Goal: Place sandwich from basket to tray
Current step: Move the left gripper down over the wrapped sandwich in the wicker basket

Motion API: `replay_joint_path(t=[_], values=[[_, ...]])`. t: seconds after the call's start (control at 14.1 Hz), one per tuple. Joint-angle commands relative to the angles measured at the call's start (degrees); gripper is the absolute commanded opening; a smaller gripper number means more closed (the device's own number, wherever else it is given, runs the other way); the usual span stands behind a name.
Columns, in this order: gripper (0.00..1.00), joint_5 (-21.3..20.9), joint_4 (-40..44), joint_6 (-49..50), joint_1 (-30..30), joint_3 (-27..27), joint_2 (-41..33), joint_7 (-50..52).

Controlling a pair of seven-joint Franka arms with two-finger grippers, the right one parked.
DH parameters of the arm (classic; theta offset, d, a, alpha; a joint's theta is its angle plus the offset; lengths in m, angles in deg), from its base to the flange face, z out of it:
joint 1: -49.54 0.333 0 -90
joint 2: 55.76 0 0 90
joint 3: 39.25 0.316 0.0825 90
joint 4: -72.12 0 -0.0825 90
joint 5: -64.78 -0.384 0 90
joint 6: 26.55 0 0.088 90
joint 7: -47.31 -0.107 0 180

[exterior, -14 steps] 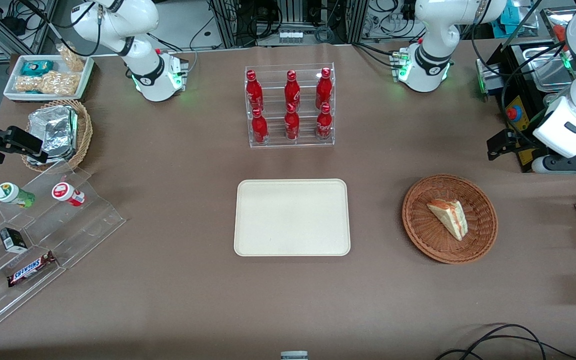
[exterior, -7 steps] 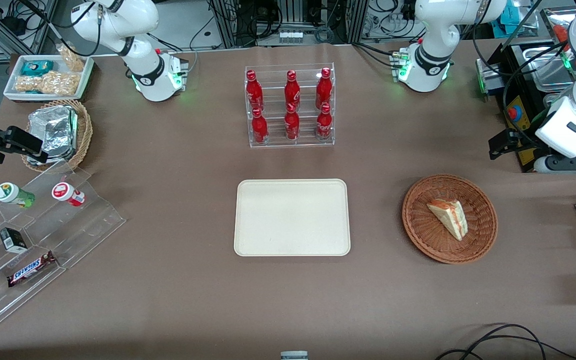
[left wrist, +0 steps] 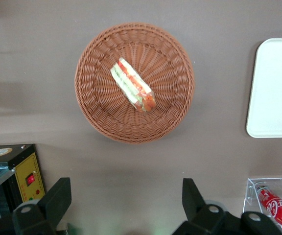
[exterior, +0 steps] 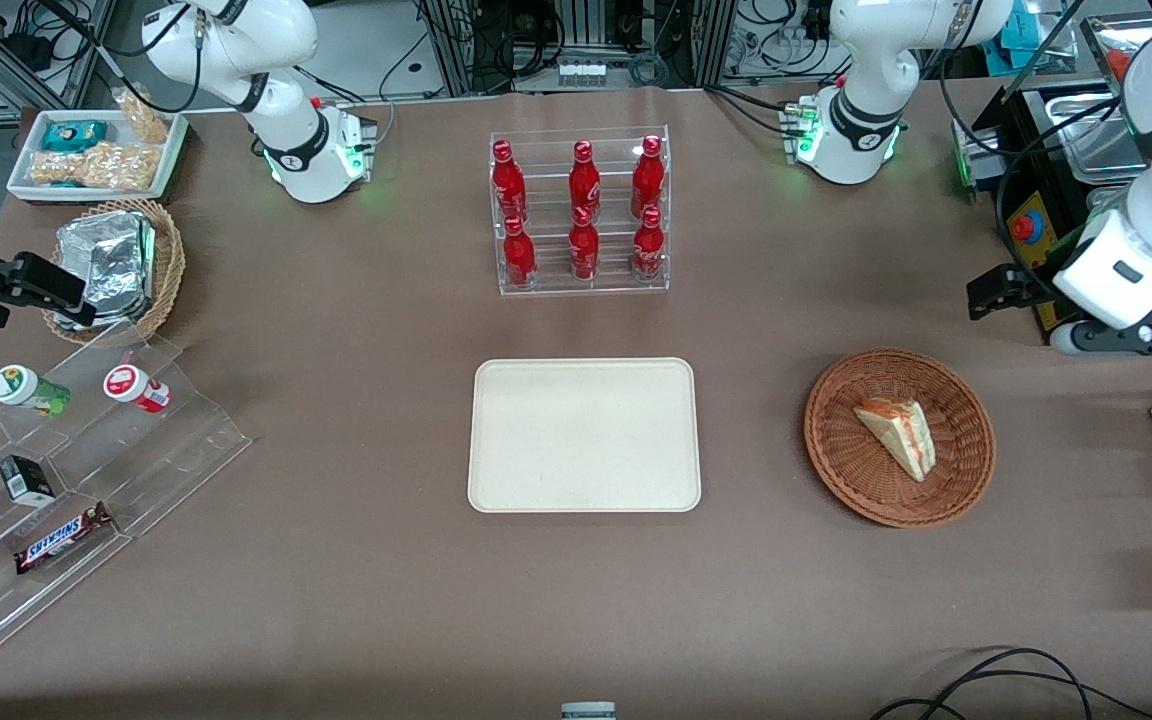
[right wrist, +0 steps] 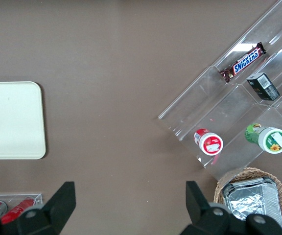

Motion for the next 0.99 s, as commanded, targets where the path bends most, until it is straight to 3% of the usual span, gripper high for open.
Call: replay_joint_path(t=[0.0,0.49,0.92], values=[[1.00,0.04,-0.37,-0.99,0.04,-0.04,3.99,-0.05],[1.00,-0.05,-17.57,-27.23,0.13,0.05,6.64,2.30],[1.00,0.13,-20.15,-38.95,0.22,0.13,13.57,39.98]])
